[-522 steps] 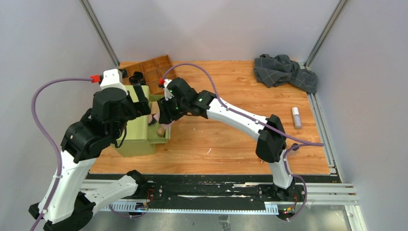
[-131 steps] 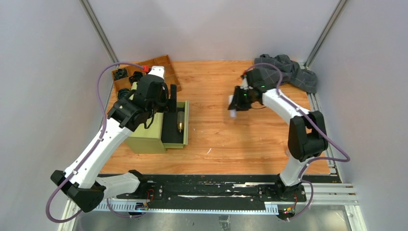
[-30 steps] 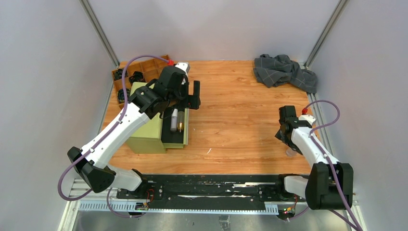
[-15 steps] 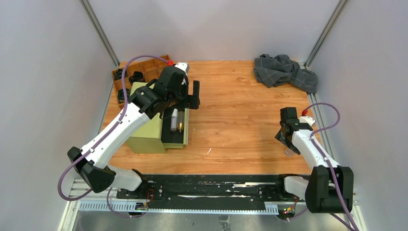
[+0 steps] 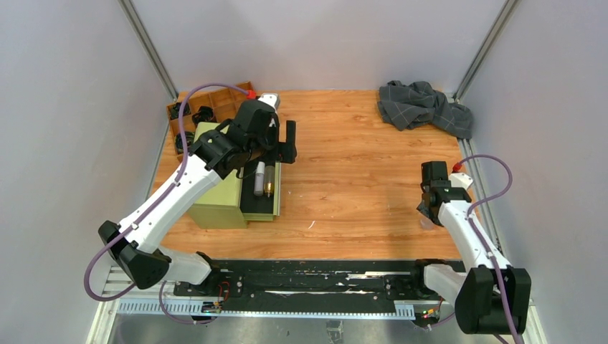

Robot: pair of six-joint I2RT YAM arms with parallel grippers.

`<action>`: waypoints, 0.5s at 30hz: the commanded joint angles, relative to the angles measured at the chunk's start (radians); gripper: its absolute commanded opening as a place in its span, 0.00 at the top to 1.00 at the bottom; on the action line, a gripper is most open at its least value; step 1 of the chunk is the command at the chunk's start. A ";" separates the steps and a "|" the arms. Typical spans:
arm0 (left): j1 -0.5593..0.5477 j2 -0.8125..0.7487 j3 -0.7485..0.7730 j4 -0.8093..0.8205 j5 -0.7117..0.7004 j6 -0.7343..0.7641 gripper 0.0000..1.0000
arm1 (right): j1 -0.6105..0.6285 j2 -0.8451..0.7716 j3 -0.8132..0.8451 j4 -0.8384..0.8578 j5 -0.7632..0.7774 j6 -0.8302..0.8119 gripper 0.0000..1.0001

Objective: Organize the makeup

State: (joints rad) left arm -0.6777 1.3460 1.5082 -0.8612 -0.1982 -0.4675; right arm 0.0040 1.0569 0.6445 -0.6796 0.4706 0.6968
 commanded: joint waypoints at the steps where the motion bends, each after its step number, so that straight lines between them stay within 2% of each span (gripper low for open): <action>1: -0.008 -0.041 -0.012 0.020 -0.008 -0.015 0.02 | -0.015 -0.034 0.039 -0.011 -0.100 -0.057 0.99; 6: -0.007 -0.082 -0.048 0.030 -0.050 0.002 0.02 | 0.010 -0.070 0.096 0.047 -0.263 -0.119 0.99; 10: -0.004 -0.112 -0.078 0.028 -0.084 0.015 0.02 | 0.074 -0.114 0.096 0.203 -0.484 -0.130 0.99; 13: 0.018 -0.125 -0.095 0.029 -0.059 0.007 0.02 | 0.178 -0.089 0.097 0.402 -0.636 -0.105 0.99; 15: 0.030 -0.139 -0.108 0.034 -0.049 0.003 0.02 | 0.294 -0.024 0.155 0.452 -0.651 -0.108 0.99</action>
State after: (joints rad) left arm -0.6704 1.2400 1.4261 -0.8536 -0.2470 -0.4637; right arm 0.1291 0.9619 0.7143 -0.4572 0.0143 0.5983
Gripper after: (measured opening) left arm 0.980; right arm 0.372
